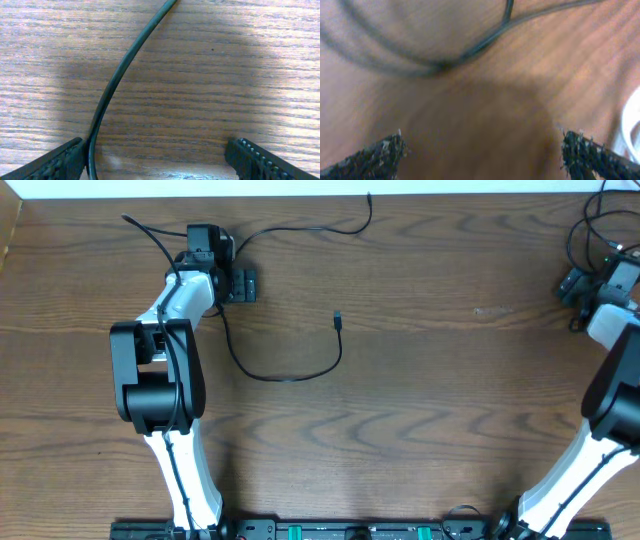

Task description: Untangle cables

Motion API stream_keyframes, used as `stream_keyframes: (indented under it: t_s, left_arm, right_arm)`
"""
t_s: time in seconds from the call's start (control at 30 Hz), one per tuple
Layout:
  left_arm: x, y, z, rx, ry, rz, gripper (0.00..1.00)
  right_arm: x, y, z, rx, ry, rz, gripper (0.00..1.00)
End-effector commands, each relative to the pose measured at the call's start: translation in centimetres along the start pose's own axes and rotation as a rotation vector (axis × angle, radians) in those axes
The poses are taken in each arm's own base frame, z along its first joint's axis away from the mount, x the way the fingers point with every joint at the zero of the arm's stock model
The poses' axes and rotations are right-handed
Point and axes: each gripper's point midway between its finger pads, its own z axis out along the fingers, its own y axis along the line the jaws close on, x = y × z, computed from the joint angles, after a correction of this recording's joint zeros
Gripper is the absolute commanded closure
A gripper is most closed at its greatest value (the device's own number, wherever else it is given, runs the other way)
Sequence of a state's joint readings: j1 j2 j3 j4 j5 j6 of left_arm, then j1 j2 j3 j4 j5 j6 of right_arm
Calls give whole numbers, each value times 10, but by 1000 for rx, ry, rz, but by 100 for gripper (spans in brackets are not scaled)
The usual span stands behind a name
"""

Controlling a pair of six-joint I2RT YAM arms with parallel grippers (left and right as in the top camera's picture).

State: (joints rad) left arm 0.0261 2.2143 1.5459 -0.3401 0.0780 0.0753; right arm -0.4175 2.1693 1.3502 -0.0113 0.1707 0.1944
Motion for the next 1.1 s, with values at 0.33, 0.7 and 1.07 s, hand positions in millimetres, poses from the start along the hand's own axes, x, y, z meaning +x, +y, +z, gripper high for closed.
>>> stream_keyframes:
  t_s: [0.33, 0.7, 1.07]
  left_arm:
    - [44, -1, 25, 16, 126, -4, 8]
    - [44, -1, 25, 16, 126, -4, 8]
    - [44, -1, 25, 16, 126, -4, 8]
  right_arm:
    - [40, 17, -106, -41, 310, 6, 1]
    - [84, -14, -125, 123, 490, 20, 1]
    - [85, -53, -133, 368, 449, 80, 1]
